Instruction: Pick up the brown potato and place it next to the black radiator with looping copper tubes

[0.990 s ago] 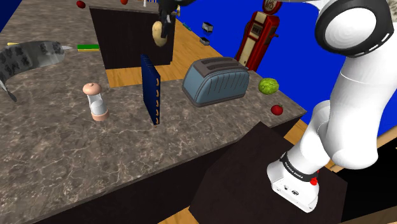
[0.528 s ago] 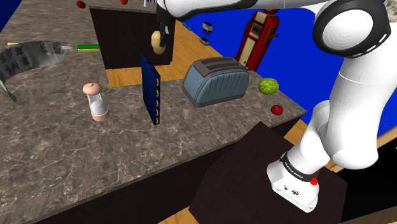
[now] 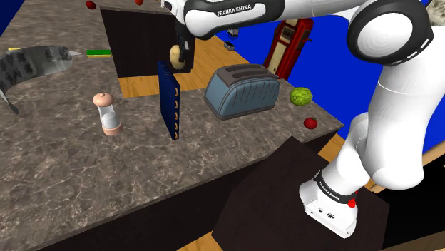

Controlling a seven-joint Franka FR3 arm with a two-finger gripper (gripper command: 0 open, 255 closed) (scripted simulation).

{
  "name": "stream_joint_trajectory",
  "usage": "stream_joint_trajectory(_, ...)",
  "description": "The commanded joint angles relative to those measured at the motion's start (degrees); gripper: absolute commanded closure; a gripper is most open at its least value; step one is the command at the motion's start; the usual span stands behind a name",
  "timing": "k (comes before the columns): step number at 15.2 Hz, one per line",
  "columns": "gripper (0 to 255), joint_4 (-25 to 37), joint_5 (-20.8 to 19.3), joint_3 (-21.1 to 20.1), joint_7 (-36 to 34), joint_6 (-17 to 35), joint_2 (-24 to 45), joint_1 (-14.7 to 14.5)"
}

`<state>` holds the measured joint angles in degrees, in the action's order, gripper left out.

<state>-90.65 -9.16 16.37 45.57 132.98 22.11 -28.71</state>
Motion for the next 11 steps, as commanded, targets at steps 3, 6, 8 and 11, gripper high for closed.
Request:
stream_joint_trajectory(3, 255, -1.83, -0.16, 0.01, -0.62, 2.74, 0.95, -0.02)
stream_joint_trajectory(6, 255, -3.10, -0.26, 0.03, -1.04, 4.70, 1.69, -0.01)
stream_joint_trajectory(8, 255, -3.87, -0.32, 0.04, -1.31, 5.98, 2.24, 0.00)
stream_joint_trajectory(11, 255, -4.93, -0.39, 0.05, -1.72, 7.88, 3.14, 0.03)
